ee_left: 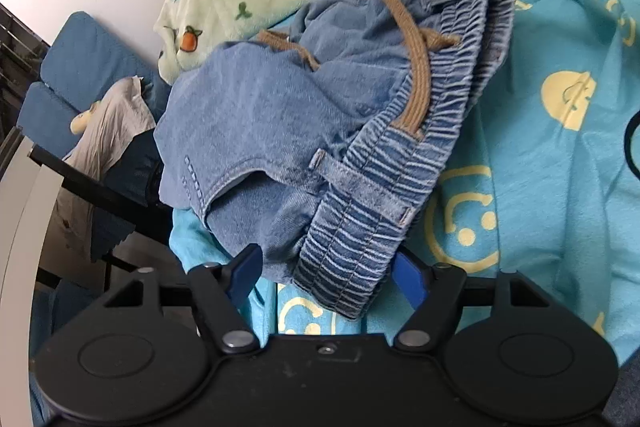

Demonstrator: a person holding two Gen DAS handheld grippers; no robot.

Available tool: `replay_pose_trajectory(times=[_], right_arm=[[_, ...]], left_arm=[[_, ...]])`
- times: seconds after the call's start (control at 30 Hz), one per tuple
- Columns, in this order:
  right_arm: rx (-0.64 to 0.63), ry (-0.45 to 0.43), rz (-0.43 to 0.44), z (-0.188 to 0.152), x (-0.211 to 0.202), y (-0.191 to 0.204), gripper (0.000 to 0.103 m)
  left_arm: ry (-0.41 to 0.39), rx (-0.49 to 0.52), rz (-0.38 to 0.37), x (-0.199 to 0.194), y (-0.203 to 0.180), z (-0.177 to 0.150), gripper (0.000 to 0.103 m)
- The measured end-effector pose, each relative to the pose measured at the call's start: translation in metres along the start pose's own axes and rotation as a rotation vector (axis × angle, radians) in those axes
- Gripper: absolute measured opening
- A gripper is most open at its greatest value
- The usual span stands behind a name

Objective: Fold clothes
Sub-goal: 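Lift the jeans by the waistband with both grippers and shake them out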

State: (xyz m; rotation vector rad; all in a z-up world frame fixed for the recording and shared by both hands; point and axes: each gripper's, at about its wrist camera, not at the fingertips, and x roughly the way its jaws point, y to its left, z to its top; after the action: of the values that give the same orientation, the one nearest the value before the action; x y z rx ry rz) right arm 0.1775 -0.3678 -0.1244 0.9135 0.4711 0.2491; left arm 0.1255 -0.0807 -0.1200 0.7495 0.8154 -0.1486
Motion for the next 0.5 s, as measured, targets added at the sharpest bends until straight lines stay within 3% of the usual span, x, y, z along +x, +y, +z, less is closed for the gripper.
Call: replay_pose_trajectory(times=[0.27,0.4,0.5], right_arm=[[-0.008,-0.011,-0.001,0.001,-0.002,0.002,0.035],[-0.018,-0.019,-0.001,0.001,-0.004,0.003,0.034],[-0.037,-0.036,-0.002,0.003,-0.006,0.006,0.03]], left_arm=[[0.025,-0.029,0.05,0.022,-0.009,0.004,0.067],[0.021,-0.088,0.051,0.027,-0.01,0.007,0.049],[-0.062,-0.176,0.022,0.004,-0.007,0.012,0.013]])
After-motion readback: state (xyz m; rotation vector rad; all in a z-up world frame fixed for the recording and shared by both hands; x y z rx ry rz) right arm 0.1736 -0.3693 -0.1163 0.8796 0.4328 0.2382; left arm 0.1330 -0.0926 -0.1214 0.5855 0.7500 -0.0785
